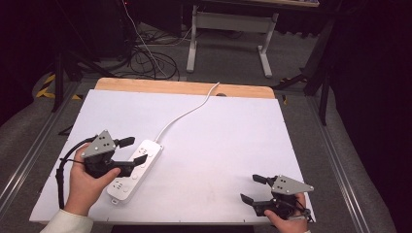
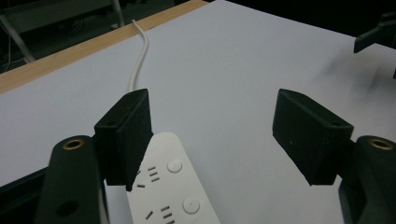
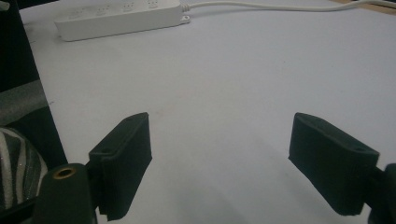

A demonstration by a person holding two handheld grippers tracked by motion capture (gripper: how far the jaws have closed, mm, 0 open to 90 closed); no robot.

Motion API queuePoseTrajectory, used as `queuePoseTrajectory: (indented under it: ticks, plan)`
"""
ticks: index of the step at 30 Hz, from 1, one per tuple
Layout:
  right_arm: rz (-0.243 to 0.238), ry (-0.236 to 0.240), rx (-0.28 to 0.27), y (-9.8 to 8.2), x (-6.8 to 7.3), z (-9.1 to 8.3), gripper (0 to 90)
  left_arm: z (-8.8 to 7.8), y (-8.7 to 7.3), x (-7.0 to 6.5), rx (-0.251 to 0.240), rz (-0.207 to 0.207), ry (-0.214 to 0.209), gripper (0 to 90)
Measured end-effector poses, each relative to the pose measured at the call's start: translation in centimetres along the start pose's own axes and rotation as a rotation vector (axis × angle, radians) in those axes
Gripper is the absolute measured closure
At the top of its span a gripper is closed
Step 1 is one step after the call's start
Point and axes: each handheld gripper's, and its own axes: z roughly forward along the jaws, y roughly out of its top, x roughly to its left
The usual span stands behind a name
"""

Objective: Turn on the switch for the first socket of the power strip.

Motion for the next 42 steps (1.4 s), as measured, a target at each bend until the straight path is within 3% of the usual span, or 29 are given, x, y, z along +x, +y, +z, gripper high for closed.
queuePoseTrajectory:
  ticks: [5,17,27,34,38,42]
  plan:
    - [0.001,-0.001,-0.001,0.0,0.0,0.0,21.6,1.1,0.2,0.3,0.009,0.007,-0.002,29.6]
    - [-0.002,0.003,0.002,0.0,0.0,0.0,21.6,3.6,-0.1,1.3,0.041,-0.030,-0.011,35.2]
    - [-0.002,0.003,0.003,-0.1,0.0,0.0,21.6,4.3,-0.3,1.8,0.082,-0.022,0.007,41.2]
    - [-0.002,0.006,0.004,-0.1,0.0,0.1,21.9,4.7,-0.6,2.3,0.121,-0.028,0.024,69.8]
    - [-0.002,0.008,0.005,-0.1,0.0,0.1,21.9,5.2,-0.8,2.7,0.150,-0.059,-0.010,89.7]
    - [-0.001,0.006,0.005,-0.1,0.0,0.0,21.9,5.5,-0.9,3.0,0.166,-0.059,-0.014,89.9]
